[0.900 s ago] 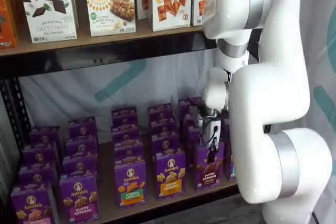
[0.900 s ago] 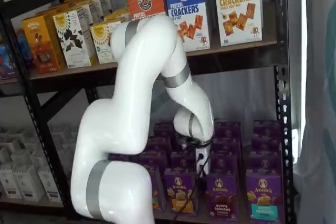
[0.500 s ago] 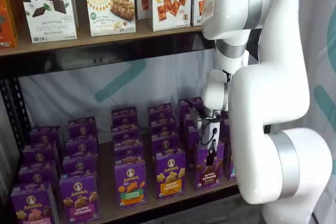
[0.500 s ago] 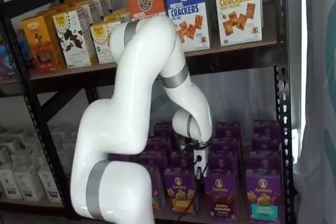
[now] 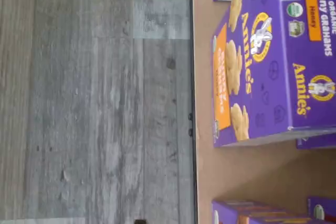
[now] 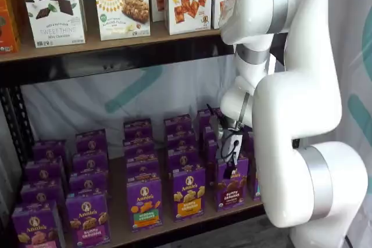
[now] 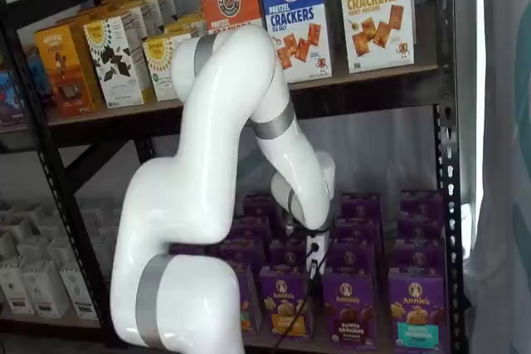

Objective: Pick up the purple box with a brown patch in the center, on the bottom shelf, the fifth box from the left

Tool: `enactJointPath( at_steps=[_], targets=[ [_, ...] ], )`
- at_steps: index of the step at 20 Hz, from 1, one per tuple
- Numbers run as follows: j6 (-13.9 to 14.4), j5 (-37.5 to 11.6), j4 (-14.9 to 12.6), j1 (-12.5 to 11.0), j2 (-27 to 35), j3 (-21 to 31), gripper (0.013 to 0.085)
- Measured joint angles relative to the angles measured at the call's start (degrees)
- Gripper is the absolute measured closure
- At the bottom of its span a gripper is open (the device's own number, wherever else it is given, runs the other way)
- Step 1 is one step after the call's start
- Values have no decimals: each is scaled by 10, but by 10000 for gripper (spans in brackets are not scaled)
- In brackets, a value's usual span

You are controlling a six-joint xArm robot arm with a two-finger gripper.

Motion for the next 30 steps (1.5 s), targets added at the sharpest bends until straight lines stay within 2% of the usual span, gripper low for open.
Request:
enactJointPath(
  at_steps=[7, 12, 20, 23, 30],
  targets=[
    [10, 10, -12, -5, 21, -38, 130],
    [34, 18, -42, -10, 47, -74, 130],
    [115, 26, -145, -24, 101, -137, 130],
    [127, 29, -162, -27, 117, -155, 130],
    [186, 55, -234, -34, 146, -187, 130]
  ],
)
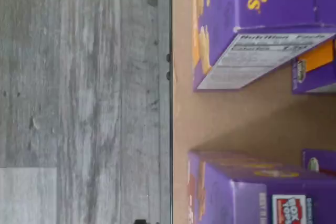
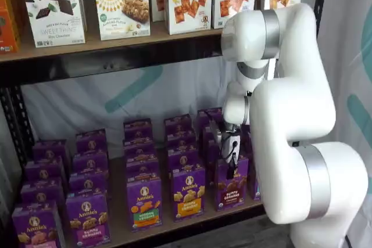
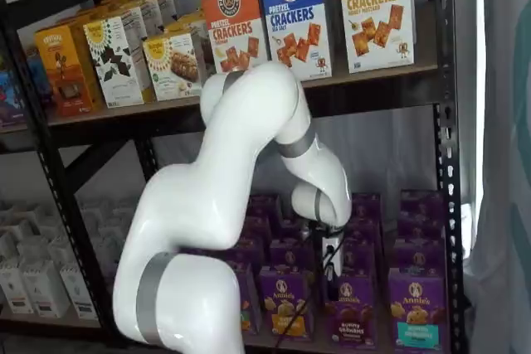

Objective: Pick up the purple box with a brown patch in the center, on the bottom shelf, the fifth box from the left

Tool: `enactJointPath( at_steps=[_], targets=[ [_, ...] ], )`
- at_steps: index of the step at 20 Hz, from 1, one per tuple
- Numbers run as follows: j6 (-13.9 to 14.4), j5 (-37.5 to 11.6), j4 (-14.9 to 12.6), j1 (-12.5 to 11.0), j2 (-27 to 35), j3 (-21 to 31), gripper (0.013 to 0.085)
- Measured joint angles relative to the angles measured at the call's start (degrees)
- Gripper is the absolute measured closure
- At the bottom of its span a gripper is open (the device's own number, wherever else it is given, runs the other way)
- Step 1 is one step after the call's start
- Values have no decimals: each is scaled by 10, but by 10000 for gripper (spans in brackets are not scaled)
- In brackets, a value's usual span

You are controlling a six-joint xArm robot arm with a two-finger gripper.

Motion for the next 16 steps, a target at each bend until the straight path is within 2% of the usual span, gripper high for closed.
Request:
enactJointPath(
  at_steps=[4, 9, 11, 14, 15, 16],
  targets=[
    [12, -9, -16, -1, 9, -1, 130],
    [-23, -33, 25, 2, 16, 6, 130],
    [-30, -36, 32, 2, 16, 8, 130],
    [-42, -39, 46, 3, 16, 11, 210],
    [-46, -39, 49, 3, 15, 12, 210],
    [-48, -40, 52, 2, 14, 13, 250]
  ],
)
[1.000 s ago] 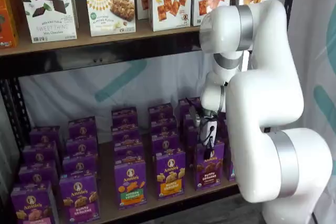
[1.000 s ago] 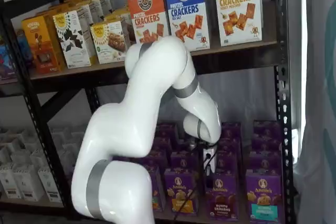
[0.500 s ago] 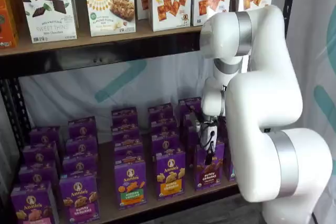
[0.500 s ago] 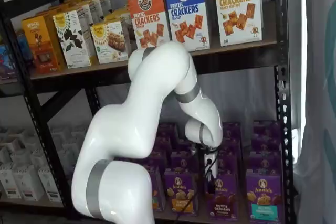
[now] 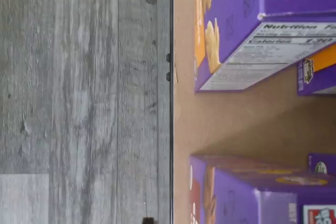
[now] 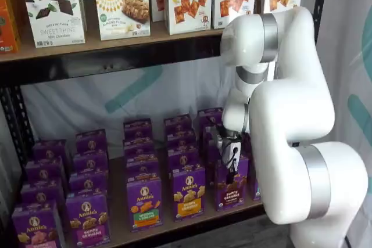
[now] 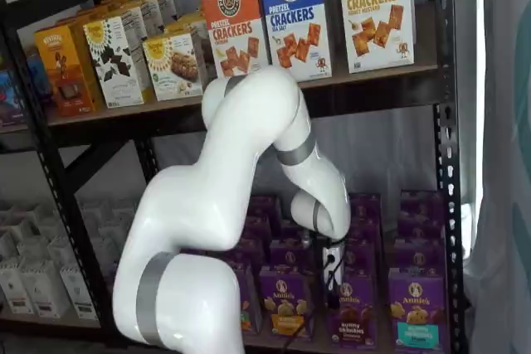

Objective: Pick up the purple box with a brown patch in the center, on the bottom shelf, the fifth box from the left

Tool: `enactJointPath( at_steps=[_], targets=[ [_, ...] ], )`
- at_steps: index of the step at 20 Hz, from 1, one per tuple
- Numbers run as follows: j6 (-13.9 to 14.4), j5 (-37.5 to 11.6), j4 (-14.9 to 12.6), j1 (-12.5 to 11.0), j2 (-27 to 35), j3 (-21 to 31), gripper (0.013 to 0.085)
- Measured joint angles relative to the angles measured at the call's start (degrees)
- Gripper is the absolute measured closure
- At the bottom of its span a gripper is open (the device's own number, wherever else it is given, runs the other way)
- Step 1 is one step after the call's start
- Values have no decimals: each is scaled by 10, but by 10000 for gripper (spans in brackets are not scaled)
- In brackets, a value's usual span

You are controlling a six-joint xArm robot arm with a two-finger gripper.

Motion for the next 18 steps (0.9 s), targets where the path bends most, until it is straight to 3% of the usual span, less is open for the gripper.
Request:
enactJointPath(
  at_steps=[3, 5, 10, 13, 17, 18],
  targets=[
    [-3, 1, 2, -1, -3, 2, 290],
    [-3, 4, 2, -2, -4, 2, 370],
    [-1, 1, 0, -1, -9, 7, 370],
    [-17, -4, 20, 1, -10, 11, 370],
    [-29, -11, 34, 3, -12, 15, 490],
    [-31, -13, 37, 3, -12, 16, 490]
  ],
)
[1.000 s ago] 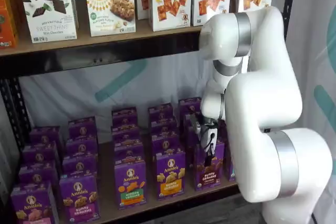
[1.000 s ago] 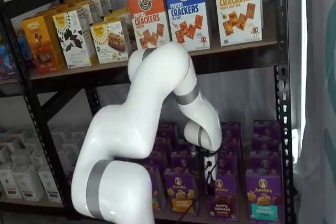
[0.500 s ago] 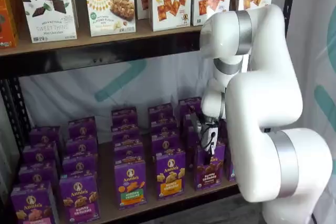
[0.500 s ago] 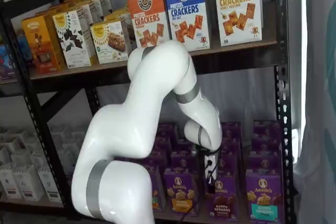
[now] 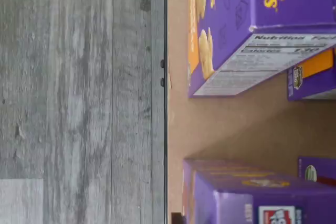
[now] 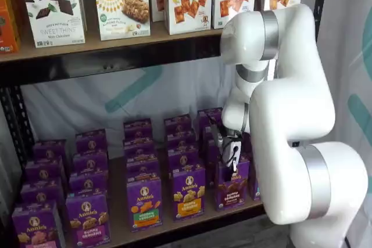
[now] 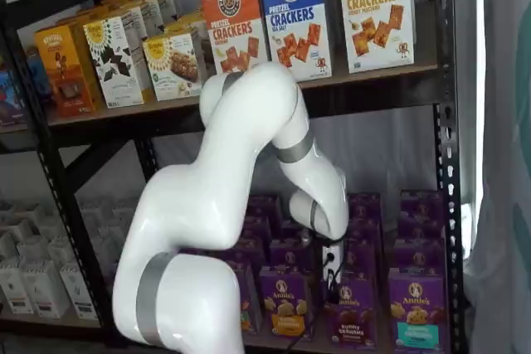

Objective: Pick up the purple box with a brown patch in the center, on the bottom shelf, the fifth box from the left

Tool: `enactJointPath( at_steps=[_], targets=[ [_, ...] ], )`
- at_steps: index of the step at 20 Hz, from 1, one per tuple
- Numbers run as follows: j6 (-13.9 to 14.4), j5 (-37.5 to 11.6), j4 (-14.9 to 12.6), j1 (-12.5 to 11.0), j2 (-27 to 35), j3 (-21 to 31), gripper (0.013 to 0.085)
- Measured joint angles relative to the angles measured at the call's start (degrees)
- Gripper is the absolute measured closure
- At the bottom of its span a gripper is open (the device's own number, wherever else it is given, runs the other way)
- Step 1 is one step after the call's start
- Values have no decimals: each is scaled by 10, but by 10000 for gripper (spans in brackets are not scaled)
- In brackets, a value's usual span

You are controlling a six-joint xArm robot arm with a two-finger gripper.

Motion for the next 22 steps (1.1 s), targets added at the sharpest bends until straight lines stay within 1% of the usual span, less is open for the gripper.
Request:
enactJointPath(
  at_steps=[1, 2, 3, 6, 10, 11, 12, 13, 14, 15, 16, 18, 22],
  targets=[
    [-3, -3, 3, 1, -1, 2, 530],
    [-5, -6, 6, 1, -1, 4, 530],
    [-9, -9, 10, 2, -2, 5, 570],
    [-20, -17, 23, 3, -3, 10, 570],
    [-25, -15, 27, 2, -6, 12, 570],
    [-24, -13, 27, 2, -7, 13, 570],
    [-24, -12, 26, 1, -8, 14, 610],
    [-23, -11, 25, 1, -9, 14, 610],
    [-22, -10, 24, 1, -10, 15, 650],
    [-22, -9, 24, 1, -11, 16, 650],
    [-20, -9, 22, 1, -12, 17, 690],
    [-18, -8, 19, 1, -13, 19, 690],
    [2, -3, -1, 1, -18, 24, 690]
  ],
)
